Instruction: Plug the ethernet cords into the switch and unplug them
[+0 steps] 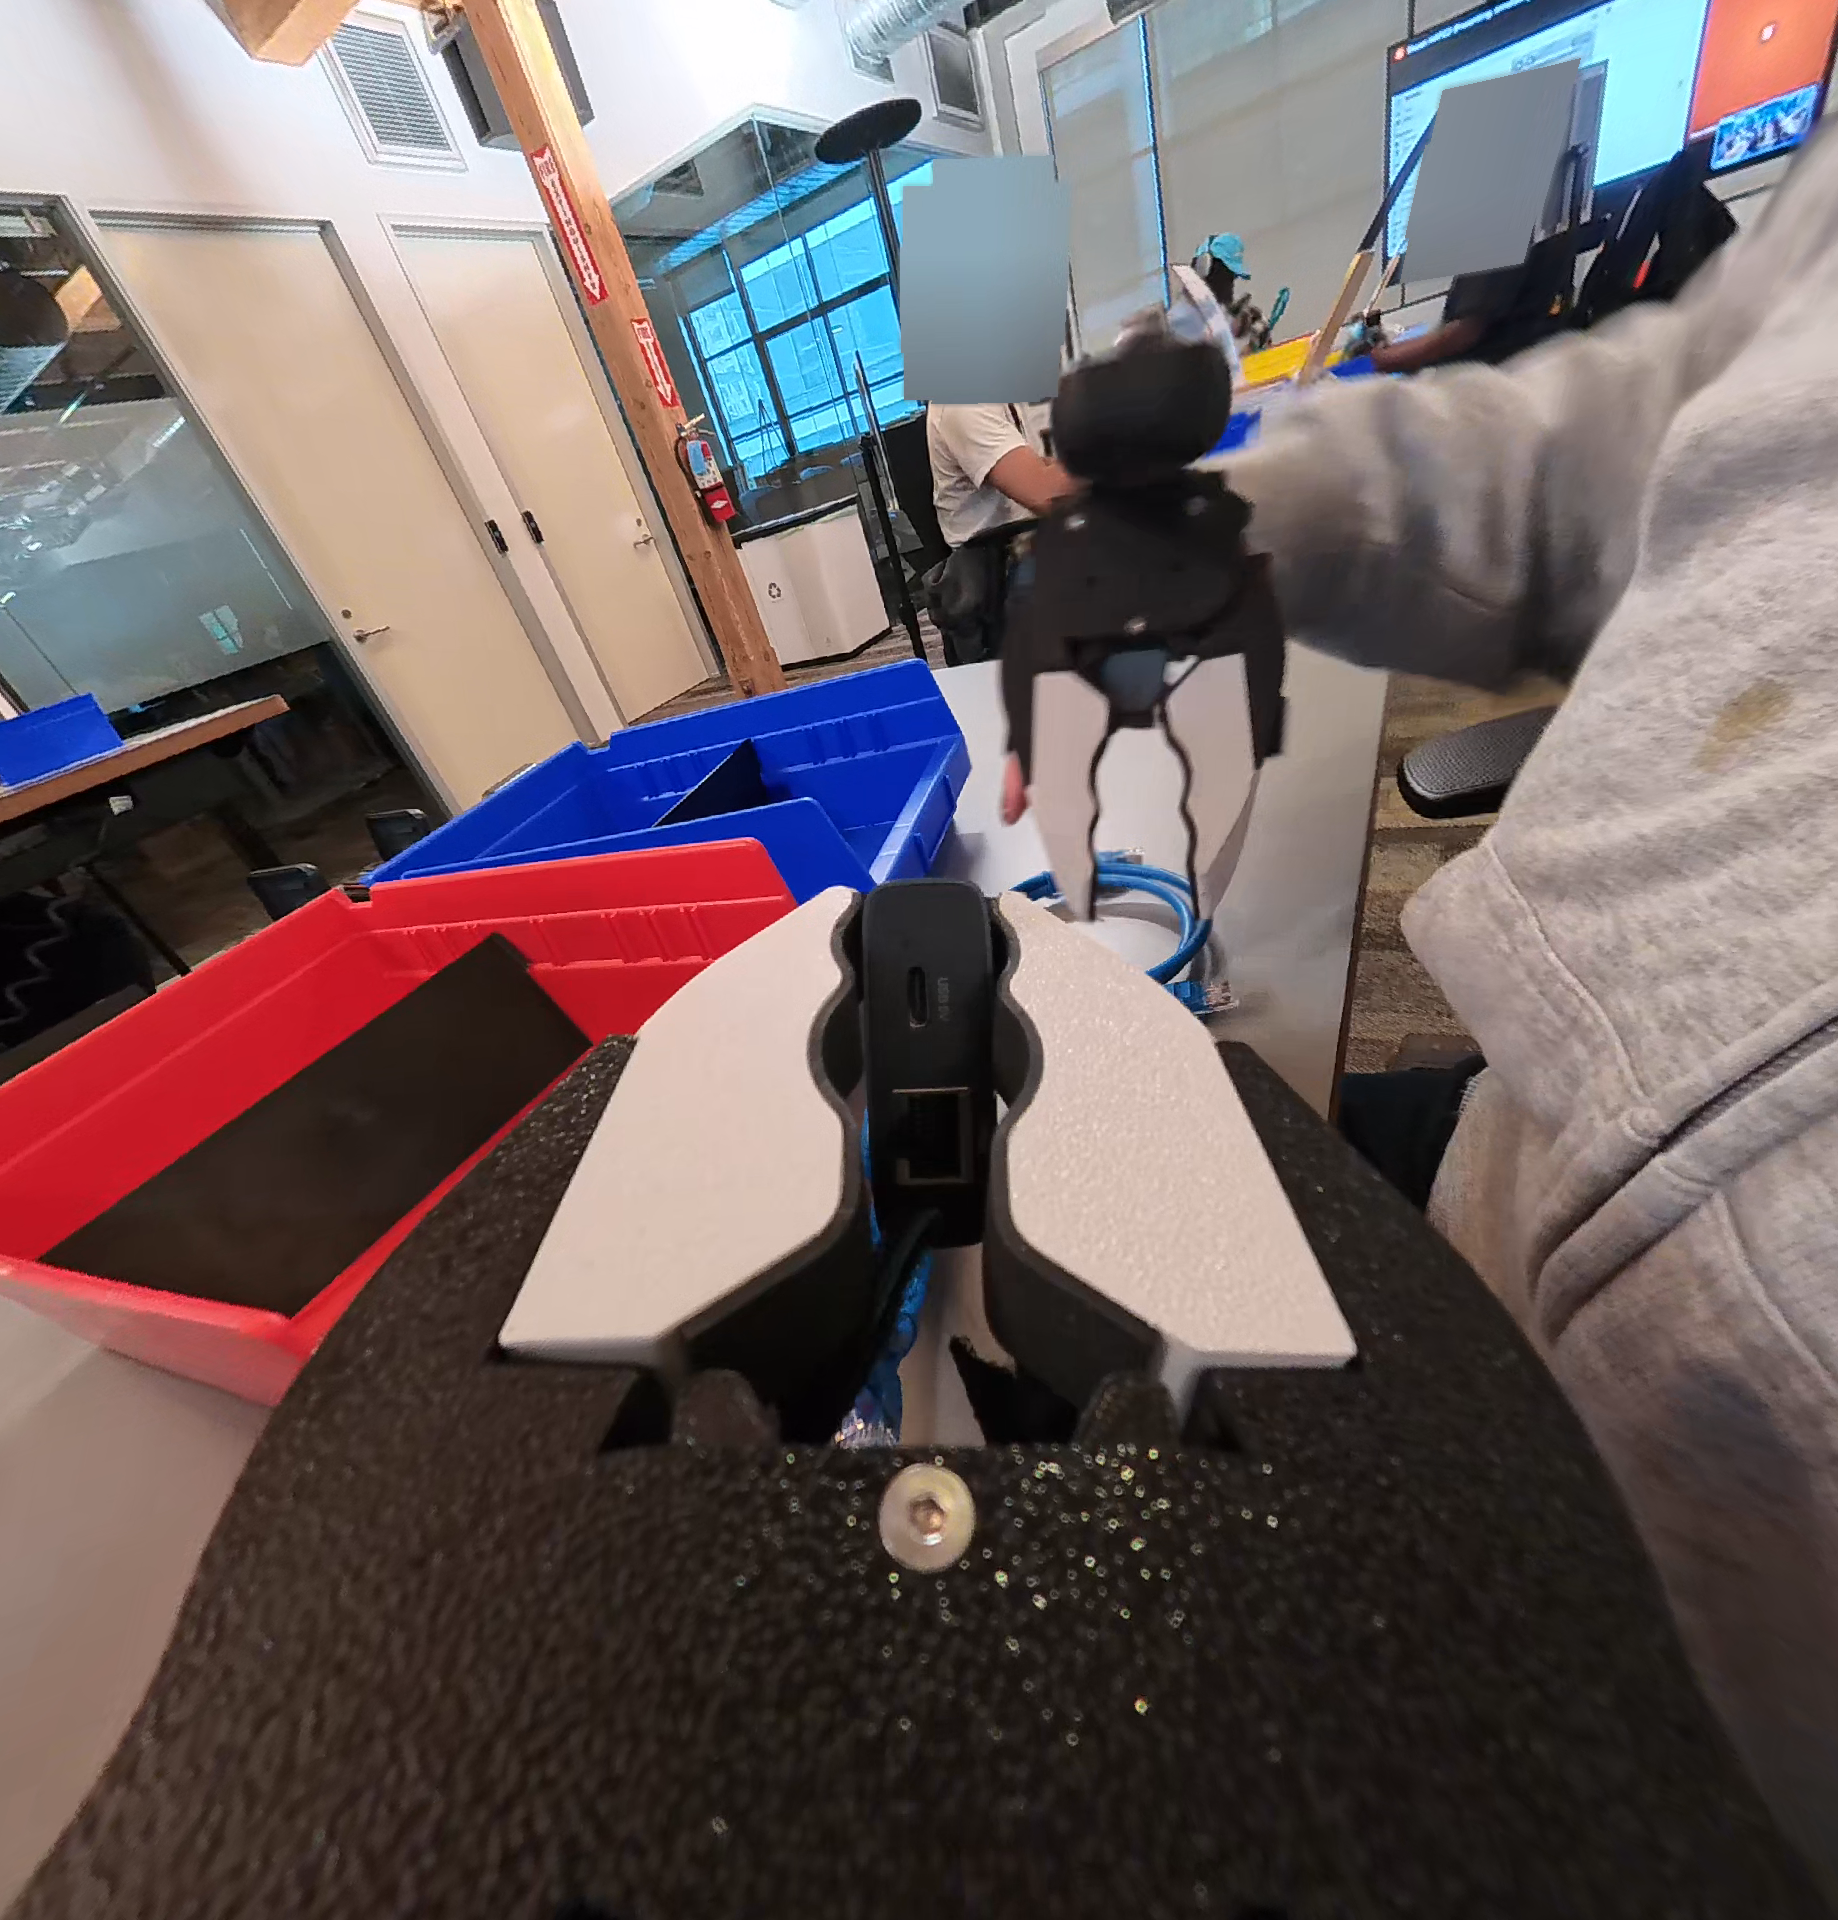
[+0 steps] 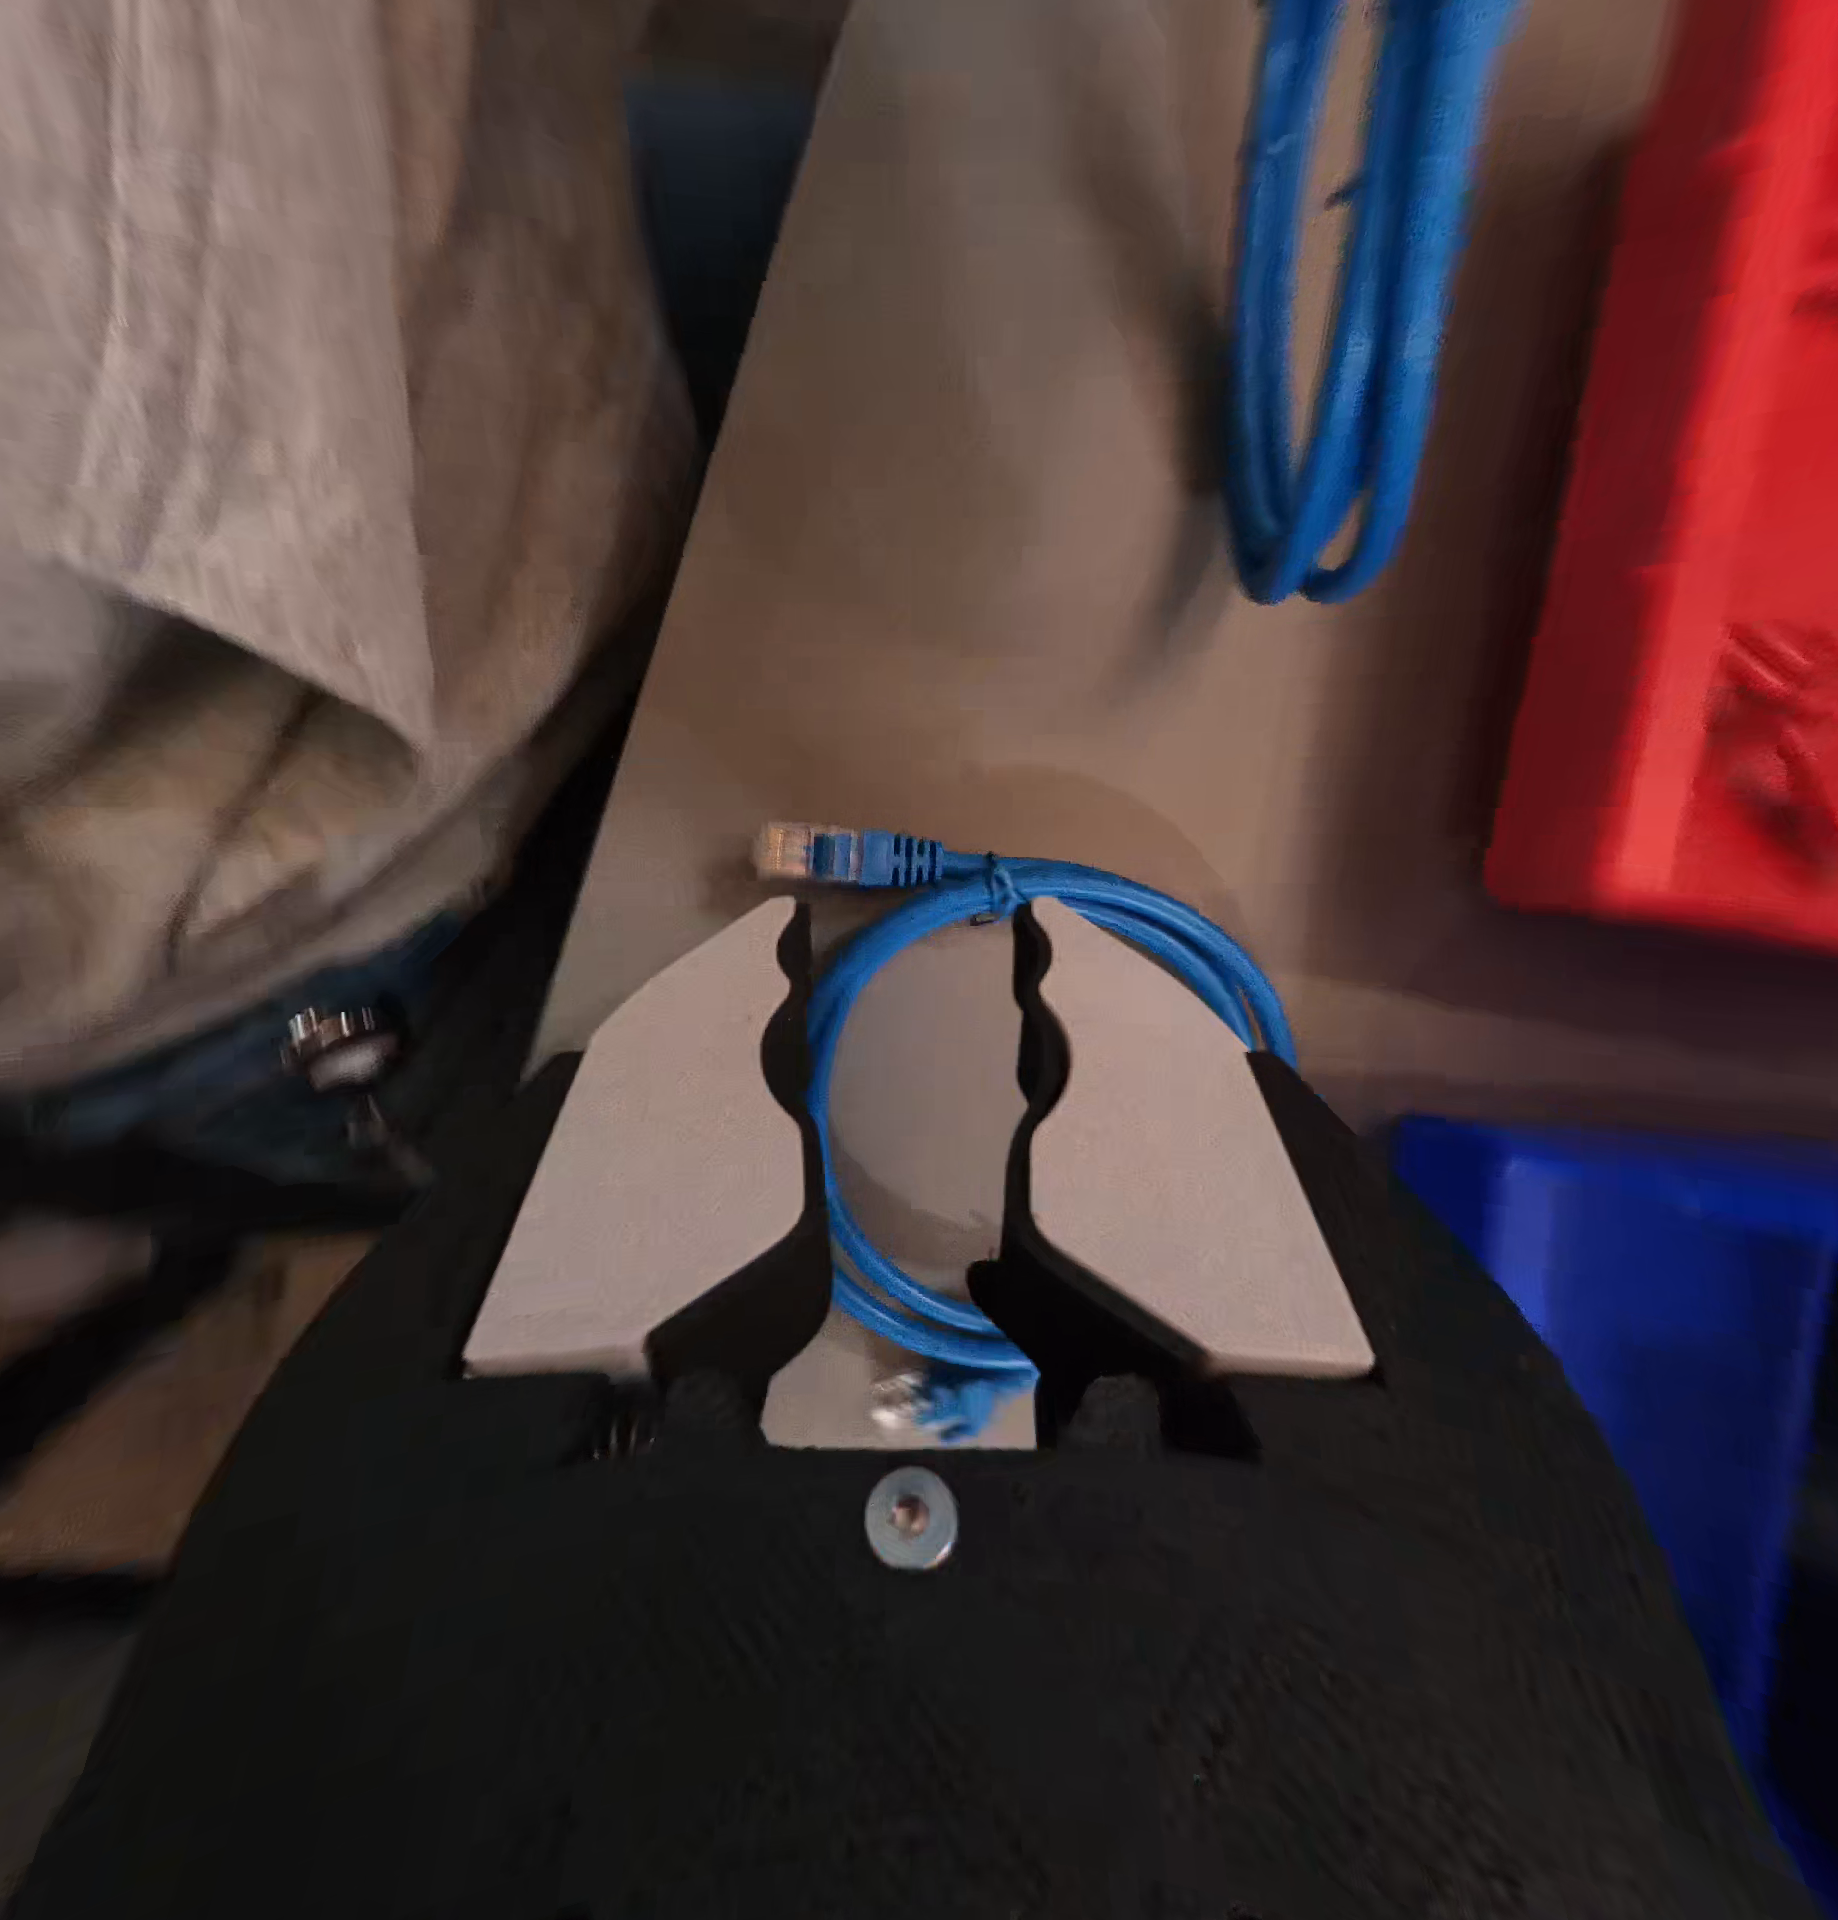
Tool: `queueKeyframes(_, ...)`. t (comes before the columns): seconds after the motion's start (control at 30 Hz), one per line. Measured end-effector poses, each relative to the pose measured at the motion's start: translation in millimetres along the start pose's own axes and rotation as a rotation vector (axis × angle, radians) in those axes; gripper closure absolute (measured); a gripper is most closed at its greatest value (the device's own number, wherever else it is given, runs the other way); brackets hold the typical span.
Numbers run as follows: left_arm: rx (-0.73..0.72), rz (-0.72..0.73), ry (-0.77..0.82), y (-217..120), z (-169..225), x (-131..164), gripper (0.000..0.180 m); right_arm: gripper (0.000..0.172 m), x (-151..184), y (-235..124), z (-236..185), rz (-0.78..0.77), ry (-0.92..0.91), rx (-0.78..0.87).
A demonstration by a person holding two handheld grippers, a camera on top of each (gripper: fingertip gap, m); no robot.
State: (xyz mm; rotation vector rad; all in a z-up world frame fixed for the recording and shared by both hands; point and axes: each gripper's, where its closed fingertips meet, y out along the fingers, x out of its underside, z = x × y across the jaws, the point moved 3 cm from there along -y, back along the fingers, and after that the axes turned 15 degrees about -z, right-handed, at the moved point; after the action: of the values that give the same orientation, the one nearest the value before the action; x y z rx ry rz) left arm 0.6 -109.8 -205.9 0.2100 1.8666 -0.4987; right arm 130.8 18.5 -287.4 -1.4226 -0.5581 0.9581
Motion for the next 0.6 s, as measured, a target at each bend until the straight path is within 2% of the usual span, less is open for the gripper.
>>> queueKeyframes(0.1, 0.009, -0.020, 0.008, -3, 1, 1, 0.160, 0.133, -6, 12, -1, -0.161, -0.228, -0.110)
queueKeyframes(0.27, 0.007, -0.057, 0.028, -10, 1, 1, 0.160, 0.133, -13, 30, -1, -0.326, -0.494, -0.211)
queueKeyframes(0.37, -0.006, -0.068, 0.024, -15, -2, 2, 0.160, 0.136, -15, 38, -3, -0.356, -0.552, -0.264)
queueKeyframes(0.47, -0.008, -0.058, 0.006, -19, -6, 4, 0.160, 0.146, -19, 39, -3, -0.343, -0.565, -0.262)
queueKeyframes(0.6, 0.001, -0.032, -0.033, -20, -10, 6, 0.160, 0.152, -18, 35, 6, -0.310, -0.526, -0.145)
